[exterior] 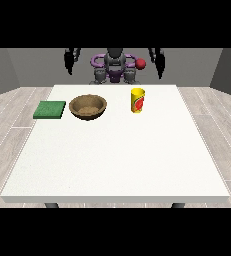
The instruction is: Pick the cup and pour the ball into the bowl, then pick the bowl and place it on the pad
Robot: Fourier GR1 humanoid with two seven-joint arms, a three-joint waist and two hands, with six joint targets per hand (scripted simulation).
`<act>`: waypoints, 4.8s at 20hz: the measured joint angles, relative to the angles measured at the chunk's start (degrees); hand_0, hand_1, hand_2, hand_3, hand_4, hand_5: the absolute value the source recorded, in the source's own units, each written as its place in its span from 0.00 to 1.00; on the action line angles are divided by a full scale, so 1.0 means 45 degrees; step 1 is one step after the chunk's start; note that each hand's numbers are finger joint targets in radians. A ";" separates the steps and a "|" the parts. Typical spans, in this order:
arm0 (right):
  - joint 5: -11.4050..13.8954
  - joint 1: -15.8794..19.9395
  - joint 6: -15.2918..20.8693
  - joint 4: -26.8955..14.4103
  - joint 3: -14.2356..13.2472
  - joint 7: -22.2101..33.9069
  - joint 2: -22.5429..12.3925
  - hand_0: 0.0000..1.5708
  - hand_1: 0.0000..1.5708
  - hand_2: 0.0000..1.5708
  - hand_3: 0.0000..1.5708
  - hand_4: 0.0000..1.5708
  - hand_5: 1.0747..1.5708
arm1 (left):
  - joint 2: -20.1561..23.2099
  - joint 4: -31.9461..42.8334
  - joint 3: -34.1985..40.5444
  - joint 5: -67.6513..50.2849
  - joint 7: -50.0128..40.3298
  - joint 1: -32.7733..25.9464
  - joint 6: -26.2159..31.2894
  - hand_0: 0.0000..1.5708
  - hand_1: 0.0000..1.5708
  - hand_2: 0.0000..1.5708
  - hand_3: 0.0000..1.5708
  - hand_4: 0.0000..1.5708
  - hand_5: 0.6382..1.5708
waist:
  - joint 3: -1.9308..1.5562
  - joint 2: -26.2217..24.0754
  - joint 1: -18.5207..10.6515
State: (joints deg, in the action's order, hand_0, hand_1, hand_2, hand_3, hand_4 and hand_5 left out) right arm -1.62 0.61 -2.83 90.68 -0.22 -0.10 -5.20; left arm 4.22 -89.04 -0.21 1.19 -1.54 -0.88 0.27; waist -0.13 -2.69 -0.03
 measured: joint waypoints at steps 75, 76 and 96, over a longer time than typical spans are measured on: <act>-0.4824 0.2149 -0.3094 -0.1449 -0.4797 0.0974 -0.3402 0.00 0.00 0.00 0.16 0.40 0.98 | -0.0181 1.1411 0.0162 0.3313 0.6215 0.7352 -0.6392 0.85 0.85 1.00 1.00 0.90 0.95 | -0.0014 0.1445 0.2013; -0.4820 0.2162 -0.3170 -0.1636 -0.4794 0.0970 -0.3440 0.00 0.00 0.00 0.15 0.41 0.99 | -0.0066 1.1498 -0.0169 0.3868 0.5717 0.7652 -0.6798 0.86 0.86 1.00 1.00 0.90 0.97 | -0.0021 0.1323 0.2028; -0.4768 0.2578 -0.4471 -0.5408 -0.5255 0.0144 -0.4210 0.00 0.00 0.00 0.16 0.44 0.97 | -0.0867 1.4189 -0.6776 1.3104 -0.5006 1.2414 -0.6370 0.95 0.95 1.00 1.00 0.76 0.99 | 0.0000 -0.0238 0.1604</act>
State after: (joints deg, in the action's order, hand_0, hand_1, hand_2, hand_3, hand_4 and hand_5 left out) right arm -23.08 12.21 -22.95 66.34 -23.86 0.55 -24.14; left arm 0.32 -25.19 -30.71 60.16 -24.07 54.98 -28.40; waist -0.13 -3.76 7.19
